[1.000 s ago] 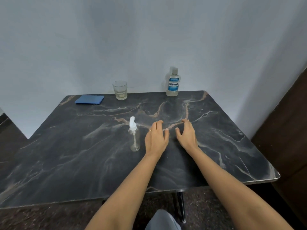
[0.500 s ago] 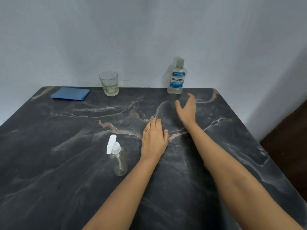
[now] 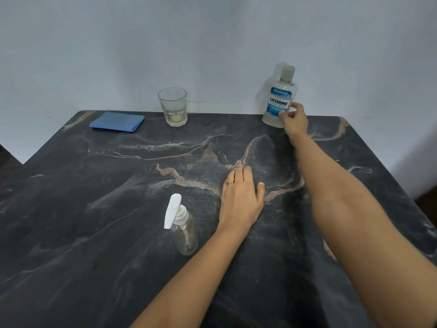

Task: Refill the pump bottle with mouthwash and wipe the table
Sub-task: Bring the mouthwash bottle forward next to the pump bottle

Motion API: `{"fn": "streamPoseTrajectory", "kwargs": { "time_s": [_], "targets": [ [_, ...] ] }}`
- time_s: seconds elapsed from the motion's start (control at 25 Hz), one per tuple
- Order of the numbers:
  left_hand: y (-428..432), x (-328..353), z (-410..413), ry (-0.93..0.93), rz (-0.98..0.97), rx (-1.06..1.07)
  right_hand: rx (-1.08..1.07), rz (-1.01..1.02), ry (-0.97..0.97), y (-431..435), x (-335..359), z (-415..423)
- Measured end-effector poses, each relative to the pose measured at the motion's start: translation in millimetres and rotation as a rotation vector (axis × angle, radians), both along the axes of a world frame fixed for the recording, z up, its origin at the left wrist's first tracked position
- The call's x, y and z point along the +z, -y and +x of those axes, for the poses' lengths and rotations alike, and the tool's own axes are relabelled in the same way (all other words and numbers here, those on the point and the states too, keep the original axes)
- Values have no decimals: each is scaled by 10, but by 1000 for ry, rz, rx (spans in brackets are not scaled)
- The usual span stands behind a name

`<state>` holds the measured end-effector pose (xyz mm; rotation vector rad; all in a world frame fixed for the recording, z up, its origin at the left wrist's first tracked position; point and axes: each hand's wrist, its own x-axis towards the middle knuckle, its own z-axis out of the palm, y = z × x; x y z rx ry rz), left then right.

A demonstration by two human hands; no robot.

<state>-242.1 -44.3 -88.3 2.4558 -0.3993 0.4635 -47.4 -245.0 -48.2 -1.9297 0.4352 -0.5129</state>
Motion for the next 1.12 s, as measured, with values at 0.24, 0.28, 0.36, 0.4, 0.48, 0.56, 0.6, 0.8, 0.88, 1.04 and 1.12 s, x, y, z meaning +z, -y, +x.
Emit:
{"fn": "streamPoseTrajectory", "kwargs": {
  "time_s": [0.24,0.28,0.36,0.4,0.48,0.56,0.6,0.8,0.88,1.04,1.12],
  "targets": [
    [9,21,-4,-14,-4,12,34,10,25,-108,2,-272],
    [8,30,-9,-22,-3,11,49,14,38,-151,6,-384],
    [0,64,-11,-32,5,12,86,7,48,-232,21,-629],
    [-12,96,-23,-21,17,7,114,11,50,-267,49,-788],
    [-29,143,-95,34,44,-23,155,23,59,-339,143,-1170],
    [-35,185,-255,67,34,-50,162,37,65,-383,213,-1555],
    [-36,212,-371,65,10,-58,167,45,65,-389,234,-1754],
    [-103,333,-1062,77,-85,-80,247,50,83,-430,265,-2778],
    [-212,358,-1284,86,-87,-86,247,51,76,-464,232,-3108],
    [-479,368,-1576,107,-48,-55,216,41,47,-495,122,-3505],
    [-609,360,-1688,119,-47,-37,210,52,38,-520,95,-3638]
  ]
}}
